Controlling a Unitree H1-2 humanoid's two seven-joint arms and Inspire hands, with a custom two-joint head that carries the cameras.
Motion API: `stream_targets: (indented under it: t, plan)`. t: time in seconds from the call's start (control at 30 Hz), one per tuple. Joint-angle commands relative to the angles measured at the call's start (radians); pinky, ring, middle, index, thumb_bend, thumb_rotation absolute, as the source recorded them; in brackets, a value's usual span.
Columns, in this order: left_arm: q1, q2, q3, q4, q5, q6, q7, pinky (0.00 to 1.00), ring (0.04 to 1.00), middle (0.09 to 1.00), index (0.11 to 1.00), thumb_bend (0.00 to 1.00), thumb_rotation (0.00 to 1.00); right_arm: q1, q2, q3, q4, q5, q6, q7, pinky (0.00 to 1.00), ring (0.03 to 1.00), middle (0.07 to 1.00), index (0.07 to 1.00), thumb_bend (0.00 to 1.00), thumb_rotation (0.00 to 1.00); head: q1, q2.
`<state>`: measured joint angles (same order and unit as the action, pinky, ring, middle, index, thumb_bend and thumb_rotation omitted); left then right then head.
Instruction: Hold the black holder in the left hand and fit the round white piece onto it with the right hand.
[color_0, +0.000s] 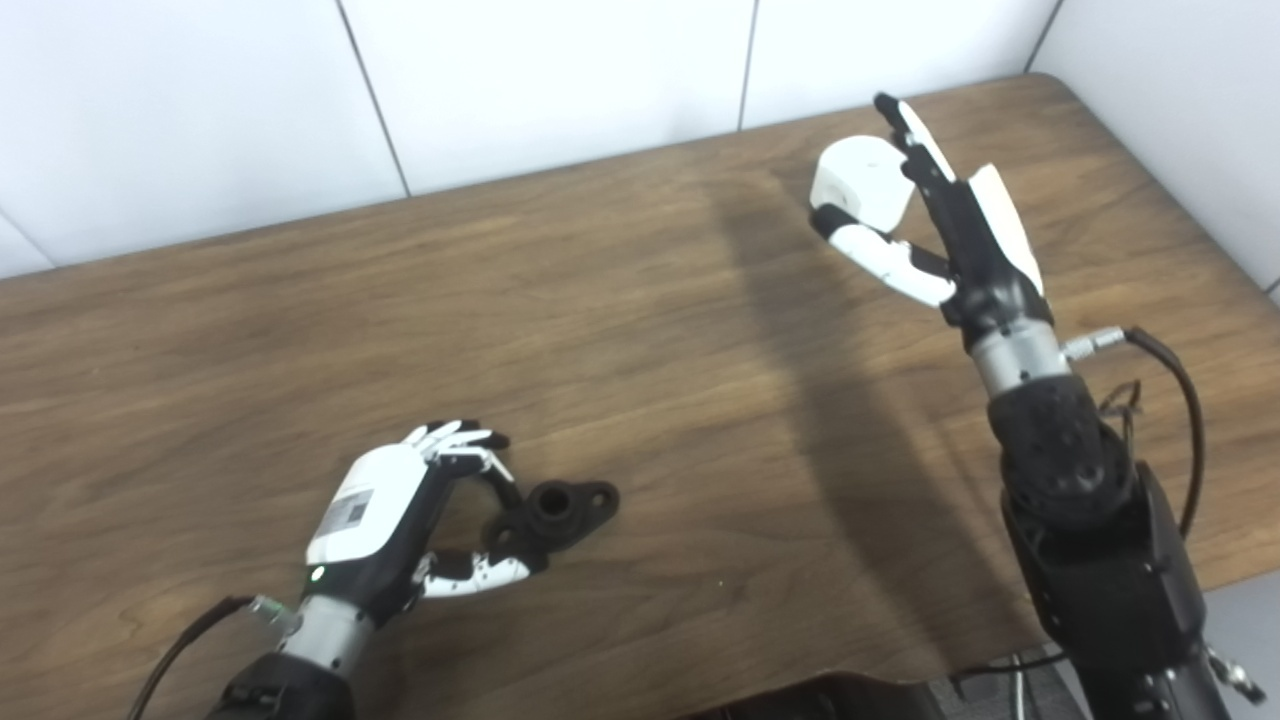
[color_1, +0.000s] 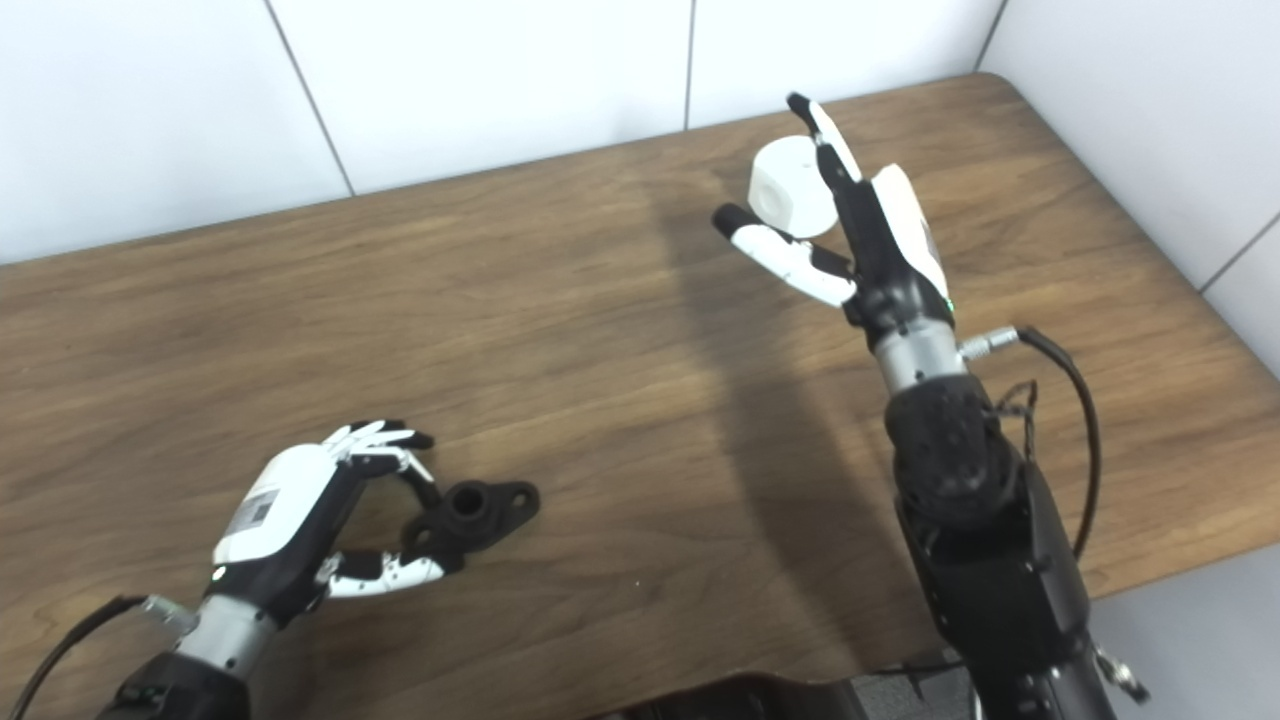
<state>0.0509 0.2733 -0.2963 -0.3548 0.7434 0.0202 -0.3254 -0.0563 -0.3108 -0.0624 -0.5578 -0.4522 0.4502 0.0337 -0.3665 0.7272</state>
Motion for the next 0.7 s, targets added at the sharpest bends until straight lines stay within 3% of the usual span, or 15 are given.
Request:
stream_targets:
  t: [0.0,0.23,0.47,0.67]
  plan:
    - [-0.009,0.011,0.012,0.0,-0.016,-0.027,0.03,0.95,0.9,0.815,0.486,0.52,0.05,-0.05,-0.037,0.0,-0.006,-0.07,0.014,0.014,0.91,0.958,0.982,0.96,0.62,0.62,-0.009,-0.003]
    - [-0.003,0.023,0.025,0.045,-0.028,-0.097,0.092,0.91,0.878,0.8,0.485,0.52,0.05,-0.117,-0.051,-0.007,0.075,-0.178,0.017,0.036,0.98,1.0,0.983,0.935,0.67,0.46,-0.047,-0.024]
    - [-0.006,0.036,0.025,0.061,-0.027,-0.111,0.094,0.92,0.881,0.802,0.486,0.52,0.05,-0.194,-0.043,-0.015,0.169,-0.345,0.019,0.097,0.97,1.0,0.992,0.915,0.71,0.43,-0.062,-0.039]
    - [-0.009,0.038,0.026,0.075,-0.029,-0.125,0.106,0.9,0.871,0.794,0.485,0.52,0.05,-0.291,-0.02,-0.058,0.274,-0.505,0.019,0.185,0.97,1.0,1.0,0.898,0.79,0.41,-0.087,-0.053]
